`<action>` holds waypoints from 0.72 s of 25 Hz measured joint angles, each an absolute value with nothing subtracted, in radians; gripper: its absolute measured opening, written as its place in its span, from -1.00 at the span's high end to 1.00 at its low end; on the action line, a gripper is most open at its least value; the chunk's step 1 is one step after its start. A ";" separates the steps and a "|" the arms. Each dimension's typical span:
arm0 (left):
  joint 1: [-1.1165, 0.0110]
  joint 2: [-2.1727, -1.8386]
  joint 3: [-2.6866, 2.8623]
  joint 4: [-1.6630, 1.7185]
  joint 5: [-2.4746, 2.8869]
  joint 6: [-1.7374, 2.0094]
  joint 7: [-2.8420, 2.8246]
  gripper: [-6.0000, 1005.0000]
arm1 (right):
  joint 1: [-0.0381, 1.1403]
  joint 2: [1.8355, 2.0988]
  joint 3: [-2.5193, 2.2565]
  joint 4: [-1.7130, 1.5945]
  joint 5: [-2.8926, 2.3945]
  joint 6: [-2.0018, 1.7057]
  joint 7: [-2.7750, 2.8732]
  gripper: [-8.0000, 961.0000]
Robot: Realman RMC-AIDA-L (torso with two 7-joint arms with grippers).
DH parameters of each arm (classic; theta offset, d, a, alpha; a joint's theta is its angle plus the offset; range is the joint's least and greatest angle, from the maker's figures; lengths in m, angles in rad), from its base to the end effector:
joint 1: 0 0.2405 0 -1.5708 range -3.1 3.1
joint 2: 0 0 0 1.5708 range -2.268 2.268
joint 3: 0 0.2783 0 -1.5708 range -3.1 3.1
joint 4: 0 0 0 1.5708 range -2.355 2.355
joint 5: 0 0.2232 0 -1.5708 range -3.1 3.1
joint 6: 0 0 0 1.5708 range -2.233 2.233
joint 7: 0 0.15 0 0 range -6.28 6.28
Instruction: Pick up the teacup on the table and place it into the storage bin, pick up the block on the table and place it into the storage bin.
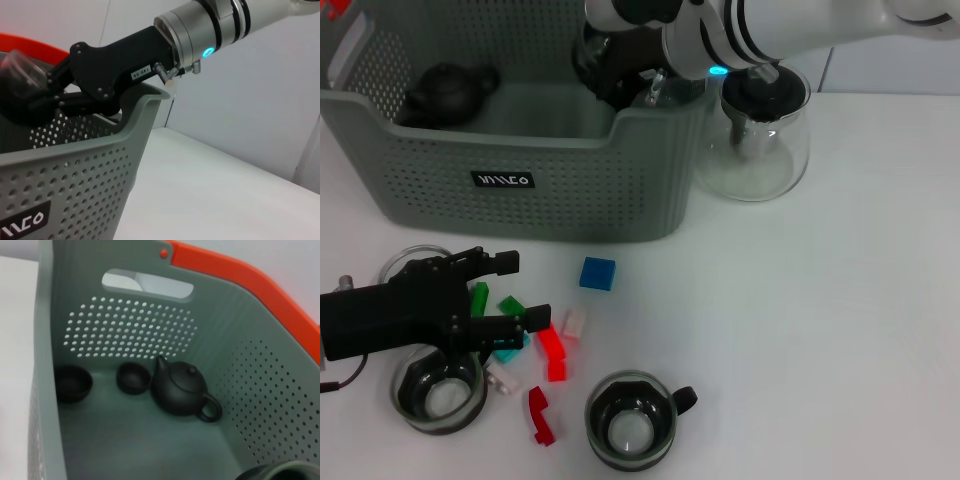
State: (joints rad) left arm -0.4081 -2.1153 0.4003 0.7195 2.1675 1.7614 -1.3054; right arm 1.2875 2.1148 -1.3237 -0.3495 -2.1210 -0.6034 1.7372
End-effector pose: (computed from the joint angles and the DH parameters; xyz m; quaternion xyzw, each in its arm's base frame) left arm -0.3280 0.2921 0.0037 -0.9181 -0.2497 -0.2717 0.1446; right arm 0.0520 0.5090 -0.1241 -0.9627 -0.0040 -0.0141 0.2702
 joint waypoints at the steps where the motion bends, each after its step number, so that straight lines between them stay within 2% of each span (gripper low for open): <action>1: -0.408 -2.115 0.400 0.719 2.168 1.762 -1.305 -0.88 | 1.285 2.114 -1.326 -0.356 -2.121 -0.604 1.744 0.78; 10: -0.405 -2.115 0.400 0.719 2.168 1.765 -1.305 -0.88 | 1.210 2.112 -1.405 -0.502 -2.119 -0.618 1.816 0.36; 15: -0.406 -2.115 0.400 0.719 2.168 1.770 -1.305 -0.88 | 1.096 2.109 -1.430 -0.742 -2.093 -0.681 1.851 0.00; 18: -0.406 -2.114 0.400 0.719 2.168 1.771 -1.305 -0.88 | 0.996 2.101 -1.424 -0.925 -2.013 -0.767 1.844 -0.07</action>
State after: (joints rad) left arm -0.4061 -2.1140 0.4002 0.7194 2.1676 1.7711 -1.3054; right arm 0.9960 2.1013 -1.4244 -0.9248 -2.0133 -0.7674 1.8438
